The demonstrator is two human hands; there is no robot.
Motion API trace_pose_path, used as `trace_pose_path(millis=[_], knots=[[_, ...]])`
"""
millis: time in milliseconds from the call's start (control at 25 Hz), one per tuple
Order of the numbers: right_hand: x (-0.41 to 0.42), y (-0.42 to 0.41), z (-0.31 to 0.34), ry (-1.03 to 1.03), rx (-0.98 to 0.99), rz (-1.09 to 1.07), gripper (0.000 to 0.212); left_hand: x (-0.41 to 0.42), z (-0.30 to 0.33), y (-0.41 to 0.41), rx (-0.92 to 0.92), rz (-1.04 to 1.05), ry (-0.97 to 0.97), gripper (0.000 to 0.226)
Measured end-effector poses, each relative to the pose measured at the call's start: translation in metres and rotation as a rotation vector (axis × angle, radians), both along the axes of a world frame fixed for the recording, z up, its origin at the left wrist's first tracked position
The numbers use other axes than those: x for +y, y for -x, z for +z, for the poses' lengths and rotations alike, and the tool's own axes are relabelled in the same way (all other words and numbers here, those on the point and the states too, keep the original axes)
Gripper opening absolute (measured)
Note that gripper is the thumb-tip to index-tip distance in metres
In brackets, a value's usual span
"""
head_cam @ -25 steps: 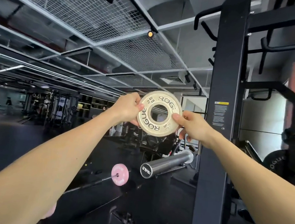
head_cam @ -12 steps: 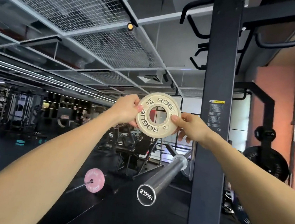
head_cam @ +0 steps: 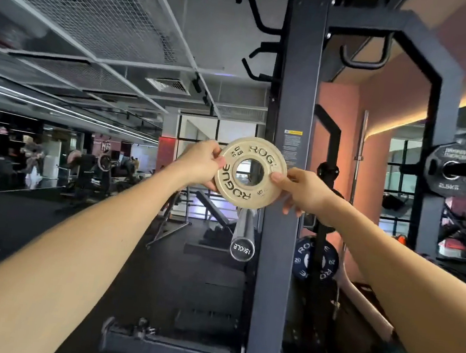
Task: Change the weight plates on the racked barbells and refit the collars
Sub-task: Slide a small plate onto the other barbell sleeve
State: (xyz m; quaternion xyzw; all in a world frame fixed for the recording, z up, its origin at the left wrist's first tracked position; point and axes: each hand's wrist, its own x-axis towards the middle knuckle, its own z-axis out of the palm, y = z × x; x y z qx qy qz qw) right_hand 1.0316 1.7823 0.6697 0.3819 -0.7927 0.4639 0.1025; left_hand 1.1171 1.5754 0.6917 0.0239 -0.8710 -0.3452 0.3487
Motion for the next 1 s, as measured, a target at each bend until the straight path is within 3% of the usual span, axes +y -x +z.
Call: trace_pose_path(millis=[320,720,1000], knots=[[0.013,-0.062,-0.068,-0.081,-0.135,-0.123,0.033,0.001,-0.076,-0.033,-0.117,-0.104,-0.054,0.015],[0.004,-0.047,-0.108,-0.109,-0.231,-0.155,0.035,-0.007,-0.116,-0.014,-0.227,-0.120,-0.099,0.015],[-0.008,-0.012,-0.130,-0.081,-0.200,-0.195,0.026,-0.010,-0.143,0.026,-0.119,-0.010,-0.072,0.012]])
